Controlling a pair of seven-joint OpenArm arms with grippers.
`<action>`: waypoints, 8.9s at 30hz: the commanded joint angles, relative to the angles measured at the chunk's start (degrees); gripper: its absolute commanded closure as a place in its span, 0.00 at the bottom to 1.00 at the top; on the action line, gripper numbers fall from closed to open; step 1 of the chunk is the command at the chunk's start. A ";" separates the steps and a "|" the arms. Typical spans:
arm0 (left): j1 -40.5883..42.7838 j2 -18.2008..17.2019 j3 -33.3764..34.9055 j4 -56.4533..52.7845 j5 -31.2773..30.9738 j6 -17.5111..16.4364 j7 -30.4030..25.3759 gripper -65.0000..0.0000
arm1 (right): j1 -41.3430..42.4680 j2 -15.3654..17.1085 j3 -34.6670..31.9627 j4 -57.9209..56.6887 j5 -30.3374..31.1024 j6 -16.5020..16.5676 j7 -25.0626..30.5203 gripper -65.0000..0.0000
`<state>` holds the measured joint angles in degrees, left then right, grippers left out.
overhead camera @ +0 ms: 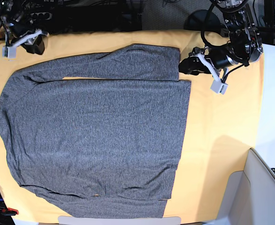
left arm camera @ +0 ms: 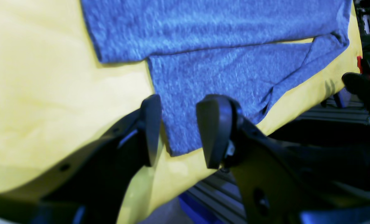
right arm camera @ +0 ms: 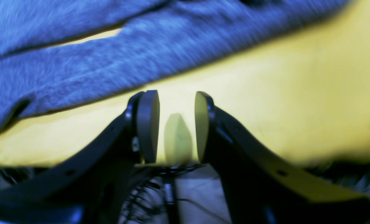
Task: Fold the T-shirt properly
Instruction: 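Grasp the shirt's shoulder edge with the left and right grippers, then lift the shoulder edge and pull it toward the hem with both grippers, then lower the folded edge onto the shirt body and release both grippers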
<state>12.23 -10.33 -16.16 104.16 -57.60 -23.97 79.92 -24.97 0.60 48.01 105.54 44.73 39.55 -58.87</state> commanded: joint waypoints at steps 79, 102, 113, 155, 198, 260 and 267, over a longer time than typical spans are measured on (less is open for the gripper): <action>-4.98 -0.62 6.10 -16.73 4.55 -0.17 -1.02 0.64 | 18.33 -9.17 7.95 -13.18 7.89 -30.28 1.25 1.00; -2.69 0.79 9.26 -12.07 4.90 -0.25 0.08 0.99 | 17.10 -8.73 3.46 -12.75 1.73 -30.28 1.25 1.00; -0.32 -2.29 9.53 -5.04 4.64 -0.34 0.08 0.99 | 9.54 -2.40 2.32 -7.21 1.82 -30.28 0.98 1.00; -19.04 -5.19 16.47 -14.01 -2.75 -0.52 0.08 0.99 | 25.98 4.19 -6.65 -13.98 1.73 -30.36 1.33 1.00; -23.26 -6.86 16.21 -17.96 3.85 -0.17 -0.93 0.68 | 27.04 4.19 -9.90 -17.14 -6.36 -30.28 6.52 0.52; -18.34 -9.32 11.11 -17.87 3.85 0.01 -0.84 0.68 | 36.00 10.96 5.84 -34.46 0.15 -30.71 11.79 0.59; -16.40 -10.46 6.80 -18.05 3.85 0.10 -0.76 0.68 | 35.74 11.05 4.34 -34.55 0.15 -30.54 11.79 0.82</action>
<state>-3.22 -19.90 -8.82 85.38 -52.93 -23.99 79.44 10.15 10.66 52.66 70.32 44.75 8.69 -47.16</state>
